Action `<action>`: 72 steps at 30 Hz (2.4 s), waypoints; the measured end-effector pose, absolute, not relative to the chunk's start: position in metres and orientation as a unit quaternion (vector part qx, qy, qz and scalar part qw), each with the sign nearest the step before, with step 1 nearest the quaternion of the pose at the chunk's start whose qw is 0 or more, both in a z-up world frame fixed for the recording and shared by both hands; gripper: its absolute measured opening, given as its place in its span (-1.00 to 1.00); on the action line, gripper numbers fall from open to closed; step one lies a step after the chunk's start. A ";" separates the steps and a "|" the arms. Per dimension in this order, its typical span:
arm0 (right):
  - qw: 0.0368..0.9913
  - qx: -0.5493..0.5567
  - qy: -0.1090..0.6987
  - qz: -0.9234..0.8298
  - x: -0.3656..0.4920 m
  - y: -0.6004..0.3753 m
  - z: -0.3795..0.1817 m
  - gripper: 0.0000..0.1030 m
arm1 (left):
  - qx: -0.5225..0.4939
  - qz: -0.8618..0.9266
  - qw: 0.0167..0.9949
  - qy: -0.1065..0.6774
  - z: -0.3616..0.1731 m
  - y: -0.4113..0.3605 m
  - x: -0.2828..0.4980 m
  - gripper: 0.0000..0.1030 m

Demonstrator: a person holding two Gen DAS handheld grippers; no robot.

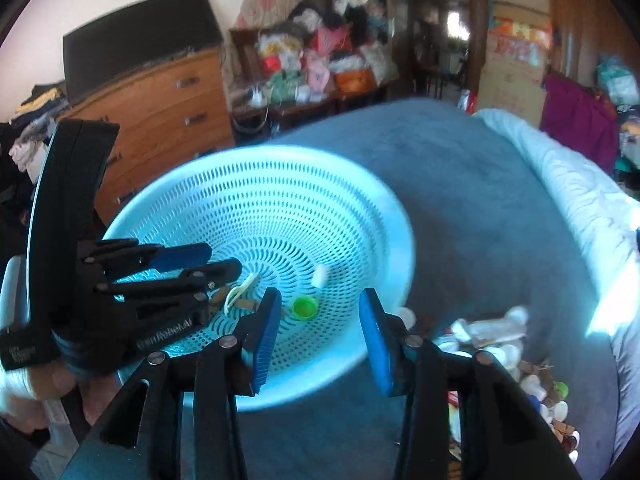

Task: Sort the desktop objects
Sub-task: 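Move both open tools back over the heap, then grasp an orange cap with the right tool while the left grasps a green cap, then carry orange and green caps over the blue basket and open both tools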

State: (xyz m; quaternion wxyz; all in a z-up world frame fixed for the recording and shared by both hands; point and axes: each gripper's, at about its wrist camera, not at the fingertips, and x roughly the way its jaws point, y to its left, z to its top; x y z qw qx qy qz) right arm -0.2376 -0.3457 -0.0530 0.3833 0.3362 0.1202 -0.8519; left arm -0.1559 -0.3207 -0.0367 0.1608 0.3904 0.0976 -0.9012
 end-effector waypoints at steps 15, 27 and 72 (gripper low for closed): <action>0.210 0.422 0.044 -0.881 -0.188 -0.069 -0.144 0.15 | 0.431 -0.901 -0.047 0.027 -0.073 -0.111 -0.161 -0.23; 0.264 0.464 0.027 -0.845 -0.210 -0.077 -0.198 -0.26 | 0.492 -0.868 -0.049 0.052 -0.130 -0.103 -0.167 -0.23; 0.244 0.441 -0.007 -0.864 -0.204 -0.057 -0.184 -0.44 | 0.453 -0.880 -0.139 0.038 -0.123 -0.056 -0.165 -0.78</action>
